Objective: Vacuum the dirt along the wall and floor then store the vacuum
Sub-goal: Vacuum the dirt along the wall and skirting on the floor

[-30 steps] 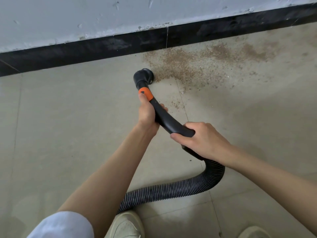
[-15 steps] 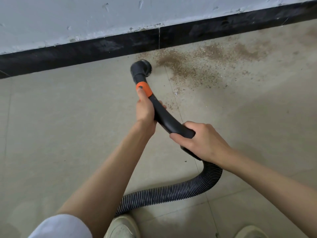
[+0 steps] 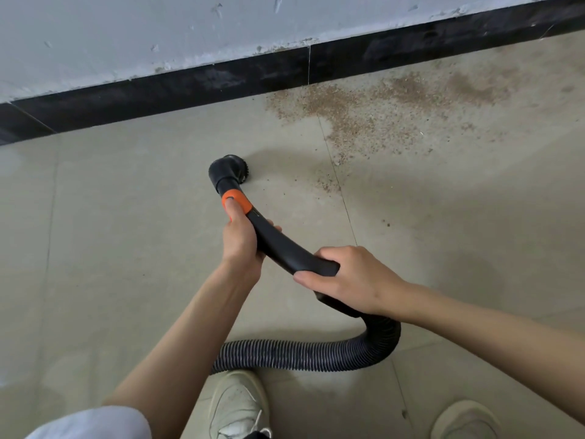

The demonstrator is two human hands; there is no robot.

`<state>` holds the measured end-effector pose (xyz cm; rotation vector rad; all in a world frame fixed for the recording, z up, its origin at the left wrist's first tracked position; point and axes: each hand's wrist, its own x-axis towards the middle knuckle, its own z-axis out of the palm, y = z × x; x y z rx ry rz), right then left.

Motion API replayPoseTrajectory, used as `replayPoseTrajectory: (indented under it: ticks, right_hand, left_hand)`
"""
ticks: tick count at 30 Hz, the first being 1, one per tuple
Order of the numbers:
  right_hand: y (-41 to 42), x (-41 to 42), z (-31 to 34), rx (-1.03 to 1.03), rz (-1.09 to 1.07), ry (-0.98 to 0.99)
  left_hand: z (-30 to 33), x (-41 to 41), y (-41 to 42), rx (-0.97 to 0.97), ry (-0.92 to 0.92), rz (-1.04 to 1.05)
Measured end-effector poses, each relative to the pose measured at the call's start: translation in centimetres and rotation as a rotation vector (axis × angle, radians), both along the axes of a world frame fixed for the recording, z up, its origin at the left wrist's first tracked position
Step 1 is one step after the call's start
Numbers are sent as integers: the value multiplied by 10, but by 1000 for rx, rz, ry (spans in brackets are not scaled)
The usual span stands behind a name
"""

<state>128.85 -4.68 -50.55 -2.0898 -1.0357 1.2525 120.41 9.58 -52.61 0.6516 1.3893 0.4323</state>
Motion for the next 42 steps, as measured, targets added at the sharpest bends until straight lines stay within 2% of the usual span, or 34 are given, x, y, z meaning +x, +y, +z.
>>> replayPoseTrajectory:
  ticks: [3,8,14,17,21,25,33,37,42]
  right_hand:
    - [-3,3,2,-4,-7,28]
    - [-27,13,5,-19,-115,72]
    - [-29,19,0,7,-197,125]
    - [-30,25,-3,25,-147,82]
    - [-30,16,-7,33,-71,54]
    - [-36,6,-11,-14,69,15]
    - [-35,-5,-17,-69,172,8]
    - [-40,-6,-15,-79,126,-31]
    - [-59,-6,-13,-38,-72,-85]
  left_hand:
    - [0,1,0,-41,-35,-19]
    - [7,35,-12,-59,-81,-202]
    - [-1,64,-8,13,36,-295]
    - [-5,62,-14,86,121,-299]
    - [-6,47,-32,168,123,-292]
    - [-13,24,-44,127,138,-236]
    - [-25,-3,-51,110,160,-186]
    - [-21,6,-53,109,140,-224]
    - [-14,30,-64,152,94,-366]
